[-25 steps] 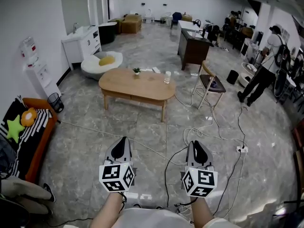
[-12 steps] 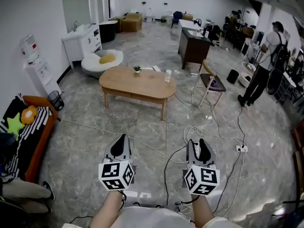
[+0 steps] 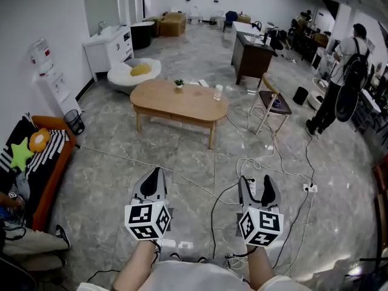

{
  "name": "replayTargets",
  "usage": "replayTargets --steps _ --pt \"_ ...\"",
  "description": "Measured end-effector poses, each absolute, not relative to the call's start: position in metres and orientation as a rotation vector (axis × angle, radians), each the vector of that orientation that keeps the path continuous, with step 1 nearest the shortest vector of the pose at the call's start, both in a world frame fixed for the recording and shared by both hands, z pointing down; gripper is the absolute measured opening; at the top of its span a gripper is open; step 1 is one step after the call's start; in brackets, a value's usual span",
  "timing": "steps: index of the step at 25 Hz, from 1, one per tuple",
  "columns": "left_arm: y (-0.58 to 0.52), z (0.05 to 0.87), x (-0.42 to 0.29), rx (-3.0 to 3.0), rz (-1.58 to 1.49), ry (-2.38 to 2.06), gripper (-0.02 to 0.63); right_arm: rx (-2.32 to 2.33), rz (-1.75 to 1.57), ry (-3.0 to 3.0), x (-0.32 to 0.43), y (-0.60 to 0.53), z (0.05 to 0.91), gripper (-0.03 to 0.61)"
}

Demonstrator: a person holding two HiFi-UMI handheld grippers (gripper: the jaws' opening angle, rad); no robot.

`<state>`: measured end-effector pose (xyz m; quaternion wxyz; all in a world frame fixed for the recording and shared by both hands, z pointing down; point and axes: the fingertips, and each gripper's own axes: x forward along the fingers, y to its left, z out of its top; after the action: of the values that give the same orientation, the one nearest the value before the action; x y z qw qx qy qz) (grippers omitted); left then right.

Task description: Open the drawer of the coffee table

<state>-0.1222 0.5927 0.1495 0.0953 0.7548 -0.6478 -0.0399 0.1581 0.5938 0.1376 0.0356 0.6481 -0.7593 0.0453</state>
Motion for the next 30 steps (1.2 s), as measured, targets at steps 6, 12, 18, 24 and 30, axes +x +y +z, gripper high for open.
replayTargets --steps 6,12,18,24,30 --pt "0.600 0.146 -0.124 2.237 -0.115 -1.928 -0.008 1.999 0.149 -2.334 0.161 0.598 0.137 0.401" --pt "0.604 0.146 -0.130 2.239 -0.118 -1.929 -0.008 2.023 0.128 -2.339 0.157 0.602 0.136 0.502" --pt "0.606 0.147 -0.143 2.232 -0.116 -1.929 -0.008 2.048 0.077 -2.350 0.149 0.605 0.129 0.588" --pt "0.602 0.149 -0.157 2.227 -0.119 -1.923 -0.008 2.057 0.048 -2.332 0.139 0.603 0.129 0.588" --pt "0.599 0.150 -0.176 2.236 -0.119 -1.913 -0.008 2.079 0.071 -2.302 0.130 0.603 0.133 0.588"
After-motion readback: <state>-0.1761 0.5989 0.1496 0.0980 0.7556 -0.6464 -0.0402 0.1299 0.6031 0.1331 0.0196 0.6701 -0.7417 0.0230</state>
